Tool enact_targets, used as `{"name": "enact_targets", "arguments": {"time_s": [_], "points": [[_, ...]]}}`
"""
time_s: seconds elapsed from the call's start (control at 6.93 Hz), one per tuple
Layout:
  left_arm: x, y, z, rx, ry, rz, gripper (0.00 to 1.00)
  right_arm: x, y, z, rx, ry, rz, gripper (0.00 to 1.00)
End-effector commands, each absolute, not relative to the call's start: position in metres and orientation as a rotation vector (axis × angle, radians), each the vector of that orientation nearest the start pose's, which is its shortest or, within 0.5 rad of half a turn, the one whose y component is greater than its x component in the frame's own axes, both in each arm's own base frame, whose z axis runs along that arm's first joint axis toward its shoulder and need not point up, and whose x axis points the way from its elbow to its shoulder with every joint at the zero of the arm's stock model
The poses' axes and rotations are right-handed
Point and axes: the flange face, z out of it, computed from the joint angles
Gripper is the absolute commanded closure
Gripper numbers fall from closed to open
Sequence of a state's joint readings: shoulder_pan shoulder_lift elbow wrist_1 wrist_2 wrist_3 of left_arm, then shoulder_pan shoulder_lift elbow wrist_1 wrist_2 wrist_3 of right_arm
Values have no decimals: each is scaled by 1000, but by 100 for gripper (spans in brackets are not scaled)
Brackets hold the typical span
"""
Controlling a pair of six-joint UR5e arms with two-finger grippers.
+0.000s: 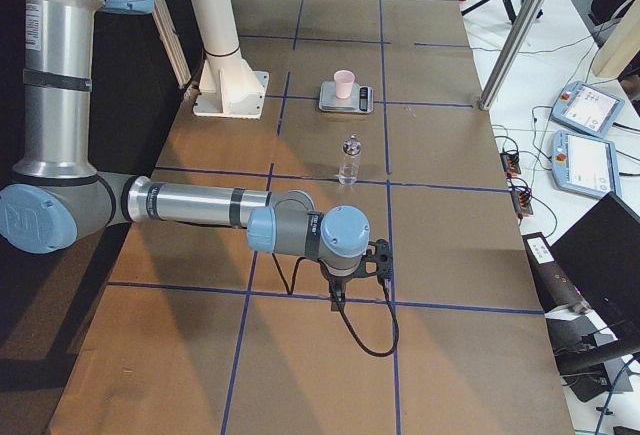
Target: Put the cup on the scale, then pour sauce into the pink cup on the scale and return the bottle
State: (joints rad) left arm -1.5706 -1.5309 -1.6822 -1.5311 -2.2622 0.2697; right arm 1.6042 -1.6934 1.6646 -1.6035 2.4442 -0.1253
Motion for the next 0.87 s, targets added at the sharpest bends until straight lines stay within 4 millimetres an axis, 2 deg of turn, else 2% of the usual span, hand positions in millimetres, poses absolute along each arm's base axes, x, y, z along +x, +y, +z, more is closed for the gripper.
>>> {"name": "enact_targets", "arguments": {"time_s": [0.0, 0.29, 0.58, 0.72], "points": [[-66, -475, 631, 118, 730, 264, 0, 71, -438, 658, 11, -874, -34, 0], [-66, -476, 630, 119, 734, 249, 0, 72, -444, 649, 2, -873, 19, 0], [-66, -485, 615, 71, 738, 46, 0, 72, -444, 649, 2, -872, 19, 0], [-65, -487, 614, 70, 740, 40, 0, 71, -445, 649, 2, -872, 18, 0]]}}
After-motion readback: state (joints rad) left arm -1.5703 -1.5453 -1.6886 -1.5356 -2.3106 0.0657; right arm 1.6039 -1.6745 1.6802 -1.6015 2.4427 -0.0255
